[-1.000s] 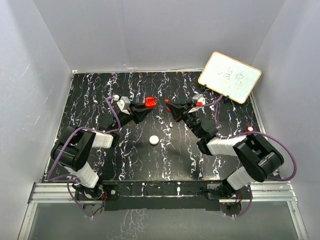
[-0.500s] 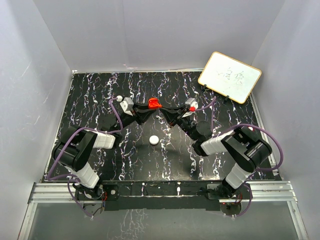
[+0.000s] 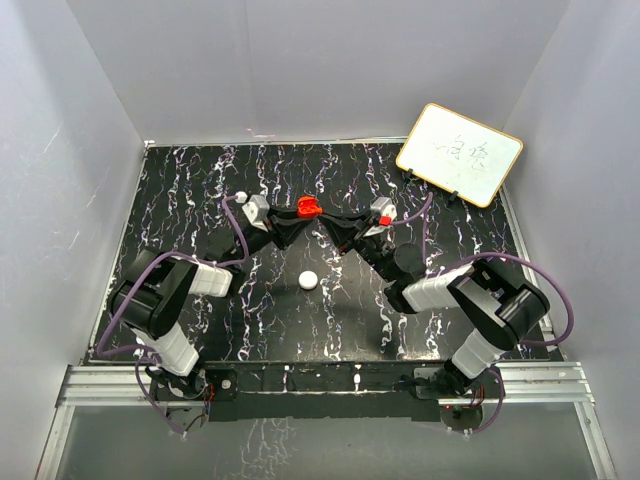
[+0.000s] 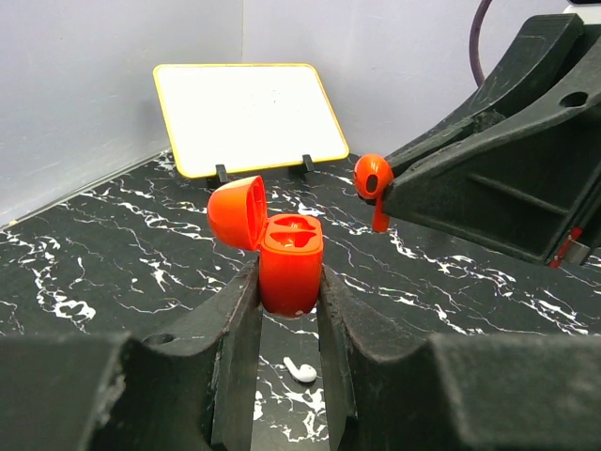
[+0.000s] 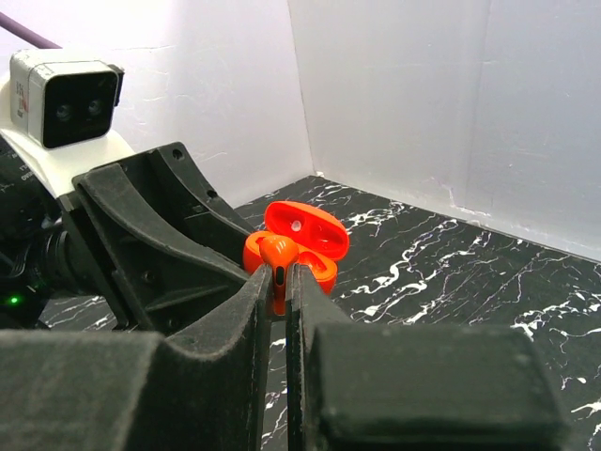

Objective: Insert the wireless bluetooth earbuds into the charging case
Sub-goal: Place the earbud in the charging case.

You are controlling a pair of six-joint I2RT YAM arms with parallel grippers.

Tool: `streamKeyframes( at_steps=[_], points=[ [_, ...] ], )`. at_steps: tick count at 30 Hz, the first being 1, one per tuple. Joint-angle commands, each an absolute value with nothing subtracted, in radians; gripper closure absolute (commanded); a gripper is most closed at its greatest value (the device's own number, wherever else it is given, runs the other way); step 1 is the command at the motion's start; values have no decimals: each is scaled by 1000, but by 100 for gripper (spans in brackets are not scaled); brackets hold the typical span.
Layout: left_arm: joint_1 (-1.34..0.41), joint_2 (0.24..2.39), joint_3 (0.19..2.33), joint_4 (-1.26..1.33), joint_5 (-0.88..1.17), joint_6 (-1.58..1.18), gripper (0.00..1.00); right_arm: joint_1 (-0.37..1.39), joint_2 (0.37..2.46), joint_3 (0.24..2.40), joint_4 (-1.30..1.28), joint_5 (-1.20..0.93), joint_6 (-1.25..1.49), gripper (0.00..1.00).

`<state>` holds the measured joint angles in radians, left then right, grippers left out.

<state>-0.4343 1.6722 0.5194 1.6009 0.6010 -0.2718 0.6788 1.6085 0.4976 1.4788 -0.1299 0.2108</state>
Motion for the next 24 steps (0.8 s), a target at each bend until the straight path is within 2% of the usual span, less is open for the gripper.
streamKeyframes(
  at_steps=[1, 24],
  points=[
    [-447, 1677, 561, 1787, 595, -267, 100, 689, 1582, 534, 1786, -122, 181, 100],
    [-480, 1676, 565, 1787, 646, -256, 100, 696, 1630, 583, 1812, -104, 185, 100]
  ],
)
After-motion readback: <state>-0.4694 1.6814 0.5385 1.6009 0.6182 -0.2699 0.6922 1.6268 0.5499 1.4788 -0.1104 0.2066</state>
